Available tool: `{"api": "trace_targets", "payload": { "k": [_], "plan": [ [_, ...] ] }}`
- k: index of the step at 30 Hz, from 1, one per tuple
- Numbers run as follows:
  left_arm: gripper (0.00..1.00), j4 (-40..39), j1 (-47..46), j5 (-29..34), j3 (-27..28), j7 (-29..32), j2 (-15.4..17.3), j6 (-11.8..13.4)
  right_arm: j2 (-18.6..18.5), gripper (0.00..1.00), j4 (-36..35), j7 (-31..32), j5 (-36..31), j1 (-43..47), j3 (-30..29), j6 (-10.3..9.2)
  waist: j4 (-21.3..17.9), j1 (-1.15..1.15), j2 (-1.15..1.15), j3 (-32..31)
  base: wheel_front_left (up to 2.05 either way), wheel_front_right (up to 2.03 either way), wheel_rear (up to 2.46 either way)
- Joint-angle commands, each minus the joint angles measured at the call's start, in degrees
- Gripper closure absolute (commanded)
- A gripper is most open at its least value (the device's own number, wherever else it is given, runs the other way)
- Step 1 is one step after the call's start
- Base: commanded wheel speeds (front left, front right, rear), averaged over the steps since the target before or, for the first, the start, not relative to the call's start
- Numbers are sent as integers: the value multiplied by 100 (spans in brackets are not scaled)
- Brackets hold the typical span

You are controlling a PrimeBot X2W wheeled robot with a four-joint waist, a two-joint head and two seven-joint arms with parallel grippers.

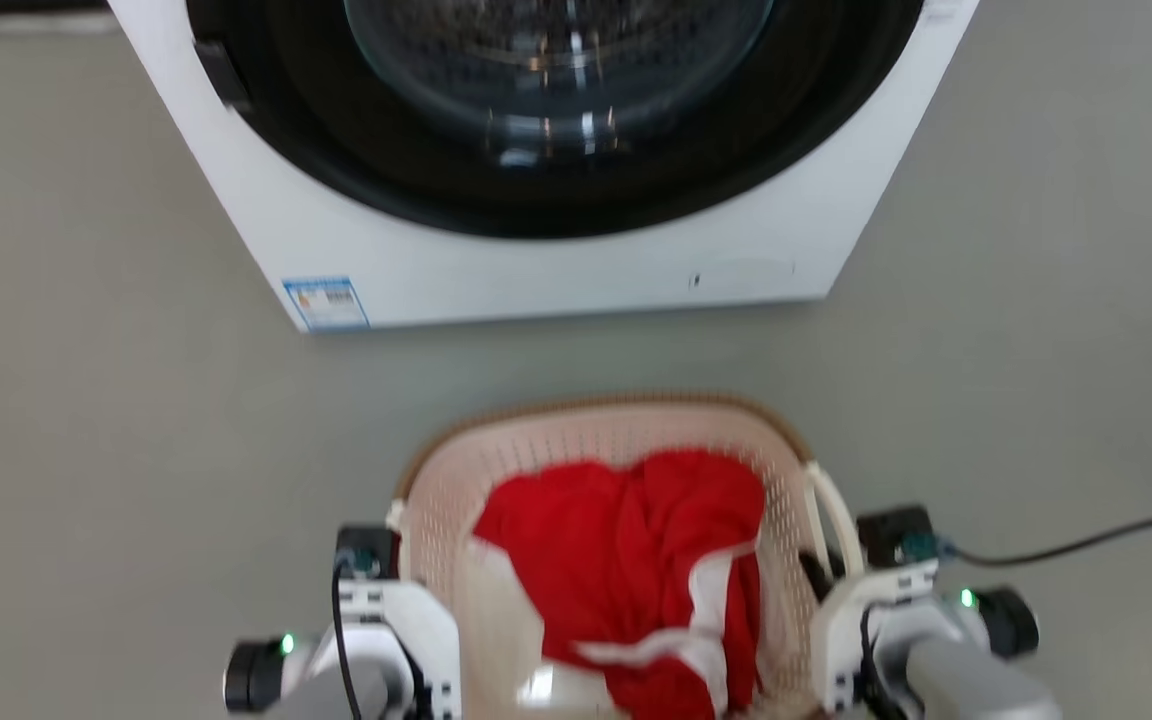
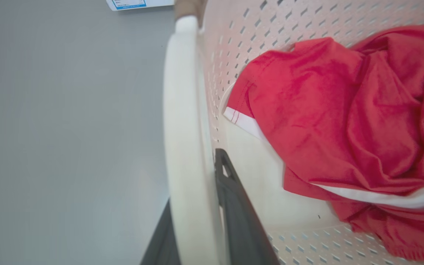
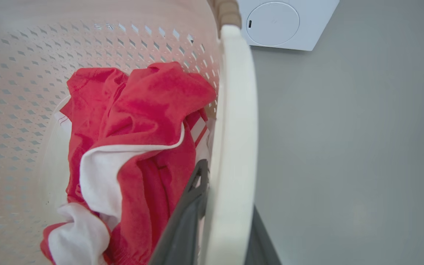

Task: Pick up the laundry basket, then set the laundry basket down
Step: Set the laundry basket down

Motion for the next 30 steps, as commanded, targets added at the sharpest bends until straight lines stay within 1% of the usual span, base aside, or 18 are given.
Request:
{"api": "trace_targets", "payload": {
  "k": [1, 11, 16, 20, 22, 30],
  "plan": [
    [100, -45, -401, 52, 75, -144, 66, 59, 73, 100, -50, -176, -119, -235, 57, 99, 25, 0, 0, 625, 0, 0, 0],
    [100, 58, -1402, 250, 144, -335, 66, 228, 61, 100, -7, -286, -486, -1255, -268, 99, 9, 0, 0, 1989, 0, 0, 0],
    [100, 44, -1952, 464, 201, -364, 89, 325, -35, 100, -238, -288, -799, -1629, -633, 99, 11, 0, 0, 2628, 0, 0, 0],
    [100, -166, -2361, 745, 382, -367, 195, 444, -103, 100, -491, -289, -1169, -1818, -975, 99, 14, 0, 0, 3101, 0, 0, 0],
    [100, -230, -2436, 828, 438, -367, 226, 478, -114, 100, -558, -289, -1266, -1857, -1075, 99, 9, 0, 0, 3204, 0, 0, 0],
    [100, -720, -2765, 1505, 1004, -368, 453, 716, -103, 100, -979, -289, -2039, -1992, -1895, 99, -47, 0, 0, 3753, 0, 0, 0]
  ]
}}
